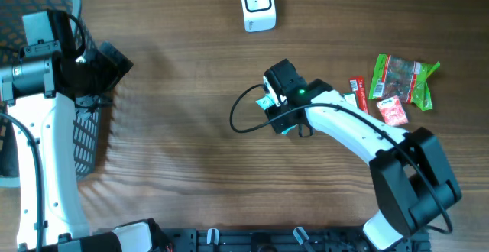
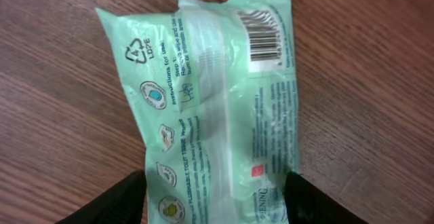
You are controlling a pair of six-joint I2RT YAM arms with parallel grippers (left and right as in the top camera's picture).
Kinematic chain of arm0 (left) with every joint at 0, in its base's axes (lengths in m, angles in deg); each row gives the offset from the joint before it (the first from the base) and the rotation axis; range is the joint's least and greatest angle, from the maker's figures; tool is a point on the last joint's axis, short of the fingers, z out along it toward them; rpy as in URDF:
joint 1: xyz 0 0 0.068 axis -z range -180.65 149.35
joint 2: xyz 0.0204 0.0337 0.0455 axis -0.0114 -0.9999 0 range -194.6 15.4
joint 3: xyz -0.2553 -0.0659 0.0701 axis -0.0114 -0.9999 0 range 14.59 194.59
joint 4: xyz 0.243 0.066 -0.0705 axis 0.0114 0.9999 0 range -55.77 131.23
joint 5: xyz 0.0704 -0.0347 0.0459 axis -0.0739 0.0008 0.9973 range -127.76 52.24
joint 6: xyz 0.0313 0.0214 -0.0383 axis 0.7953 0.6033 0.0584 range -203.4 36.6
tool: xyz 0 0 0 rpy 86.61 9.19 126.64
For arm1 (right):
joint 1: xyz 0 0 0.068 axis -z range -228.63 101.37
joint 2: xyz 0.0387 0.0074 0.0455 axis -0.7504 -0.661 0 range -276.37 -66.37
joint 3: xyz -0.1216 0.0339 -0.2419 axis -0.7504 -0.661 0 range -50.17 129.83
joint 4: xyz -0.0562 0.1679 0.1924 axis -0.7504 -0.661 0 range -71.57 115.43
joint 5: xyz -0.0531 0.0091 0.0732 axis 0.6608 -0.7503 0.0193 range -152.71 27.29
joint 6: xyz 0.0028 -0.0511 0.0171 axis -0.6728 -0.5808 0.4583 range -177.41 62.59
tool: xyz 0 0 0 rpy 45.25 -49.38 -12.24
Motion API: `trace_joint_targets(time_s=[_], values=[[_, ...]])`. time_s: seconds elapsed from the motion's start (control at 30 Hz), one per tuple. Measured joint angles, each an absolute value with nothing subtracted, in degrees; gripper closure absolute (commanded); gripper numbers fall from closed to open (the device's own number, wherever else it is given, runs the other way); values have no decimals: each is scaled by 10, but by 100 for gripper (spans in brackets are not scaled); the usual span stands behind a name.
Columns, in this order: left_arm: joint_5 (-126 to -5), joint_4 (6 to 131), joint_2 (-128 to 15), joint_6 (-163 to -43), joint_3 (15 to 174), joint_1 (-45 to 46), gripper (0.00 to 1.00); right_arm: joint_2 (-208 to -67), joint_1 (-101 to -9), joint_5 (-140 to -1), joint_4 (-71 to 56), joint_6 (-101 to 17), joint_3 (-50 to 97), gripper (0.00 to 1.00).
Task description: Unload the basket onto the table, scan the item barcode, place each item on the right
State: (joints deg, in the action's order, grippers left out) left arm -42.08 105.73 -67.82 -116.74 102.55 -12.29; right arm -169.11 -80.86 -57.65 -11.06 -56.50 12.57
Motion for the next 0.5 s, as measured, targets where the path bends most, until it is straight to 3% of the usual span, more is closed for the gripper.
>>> trace_joint_targets(time_s=[0.1,0.2,0.37,0.43,0.5], values=[[-421,1057,-678,-1167,1026,-123,0,-1714,-808,-575,-104,-569,126,35],[-421,1057,-678,-1167,1026,-123,0,-1722,-807,-577,-103,-573,126,49],[-421,1057,-678,-1167,1026,-123,0,-1722,-807,-580,-106,-575,128,54],[-421,1057,-678,-1167,1026,-123,0,-1722,-807,-584,-109,-575,129,73],[-421,1057,-678,-1167,1026,-123,0,-1722,-807,-586,-112,-575,131,85]])
